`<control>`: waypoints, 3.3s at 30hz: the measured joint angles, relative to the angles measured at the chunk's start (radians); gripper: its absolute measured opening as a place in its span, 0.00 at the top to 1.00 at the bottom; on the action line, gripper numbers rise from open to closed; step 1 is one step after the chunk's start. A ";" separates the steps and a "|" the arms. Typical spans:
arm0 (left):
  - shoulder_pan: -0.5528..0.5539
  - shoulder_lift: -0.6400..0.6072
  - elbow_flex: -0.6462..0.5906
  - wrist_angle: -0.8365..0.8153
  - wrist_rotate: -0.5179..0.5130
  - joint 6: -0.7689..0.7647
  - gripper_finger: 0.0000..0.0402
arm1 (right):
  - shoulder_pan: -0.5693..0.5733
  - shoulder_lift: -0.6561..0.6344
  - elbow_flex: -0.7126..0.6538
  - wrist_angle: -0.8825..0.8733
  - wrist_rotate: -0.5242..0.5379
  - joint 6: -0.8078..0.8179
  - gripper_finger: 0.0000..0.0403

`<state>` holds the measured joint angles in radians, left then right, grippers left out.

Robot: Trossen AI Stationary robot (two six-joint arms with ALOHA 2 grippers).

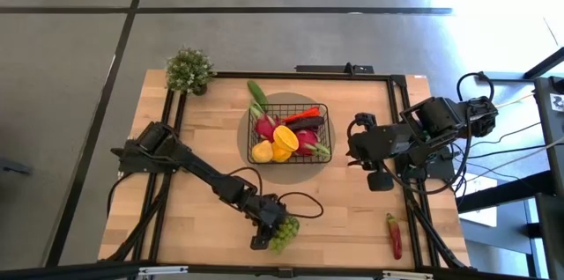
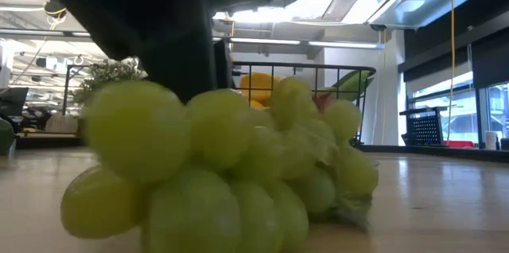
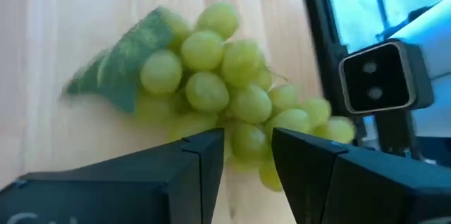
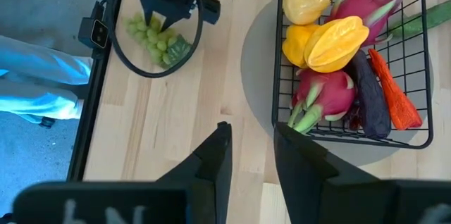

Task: Build produce basket
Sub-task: Put the green grapes into the black wire basket, then put the red chili pepper into the black wire basket

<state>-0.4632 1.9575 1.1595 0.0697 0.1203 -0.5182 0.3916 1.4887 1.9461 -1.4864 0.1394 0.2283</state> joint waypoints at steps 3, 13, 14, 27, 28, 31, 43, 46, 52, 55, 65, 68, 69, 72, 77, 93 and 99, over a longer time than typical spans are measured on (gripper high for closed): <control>0.000 0.000 0.000 -0.002 0.002 0.001 0.71 | 0.000 0.000 0.000 0.000 0.000 0.000 0.76; 0.000 0.000 0.000 -0.001 -0.002 -0.032 0.93 | 0.000 0.000 0.000 0.000 0.000 0.000 0.76; 0.000 0.000 0.000 -0.001 -0.003 -0.049 0.96 | 0.000 0.000 0.000 0.000 0.000 0.000 0.76; 0.020 -0.160 -0.001 -0.017 -0.089 -0.071 1.00 | 0.000 0.000 0.000 -0.001 0.000 -0.001 0.76; 0.023 -0.182 -0.001 -0.023 -0.112 -0.070 1.00 | 0.000 0.000 0.000 -0.001 0.000 -0.003 0.76; 0.037 -0.251 -0.001 -0.036 -0.189 -0.025 1.00 | 0.000 0.000 0.000 -0.001 0.000 -0.015 0.76; 0.196 -0.499 0.000 -0.223 -0.569 0.181 1.00 | 0.000 0.000 0.000 0.007 0.000 -0.025 0.76; 0.267 -0.508 0.001 -0.274 -0.615 0.204 1.00 | 0.000 0.001 0.000 0.010 0.000 -0.024 0.76; 0.396 -0.506 0.001 -0.451 -0.646 0.114 1.00 | 0.000 0.001 0.000 0.028 0.021 -0.020 0.76; 0.430 -0.505 -0.001 -0.521 -0.664 0.104 1.00 | 0.000 0.001 0.000 0.028 0.046 0.001 0.76; 0.448 -0.486 -0.001 -0.596 -0.625 0.109 1.00 | 0.000 0.001 0.000 0.028 0.052 0.003 0.76; 0.448 -0.474 -0.002 -0.638 -0.617 0.107 1.00 | 0.000 0.000 0.000 0.027 0.052 0.002 0.76; 0.448 -0.463 0.000 -0.625 -0.610 0.105 1.00 | 0.000 0.000 0.000 0.027 0.052 0.002 0.76; 0.448 -0.457 -0.003 -0.642 -0.583 0.103 1.00 | 0.000 0.000 0.000 0.027 0.052 0.002 0.76; 0.448 -0.446 -0.002 -0.630 -0.572 0.102 0.97 | 0.000 0.000 0.000 0.027 0.052 -0.001 0.76; 0.466 -0.455 -0.002 -0.631 -0.482 0.124 0.75 | 0.000 -0.002 0.000 0.002 0.052 0.004 0.76; 0.450 -0.528 -0.001 -0.644 -0.500 0.134 0.75 | 0.008 -0.040 0.001 -0.014 0.075 0.110 0.76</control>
<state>-0.0133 1.4294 1.1584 -0.5741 -0.3798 -0.3840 0.3991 1.4489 1.9469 -1.5005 0.2142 0.3382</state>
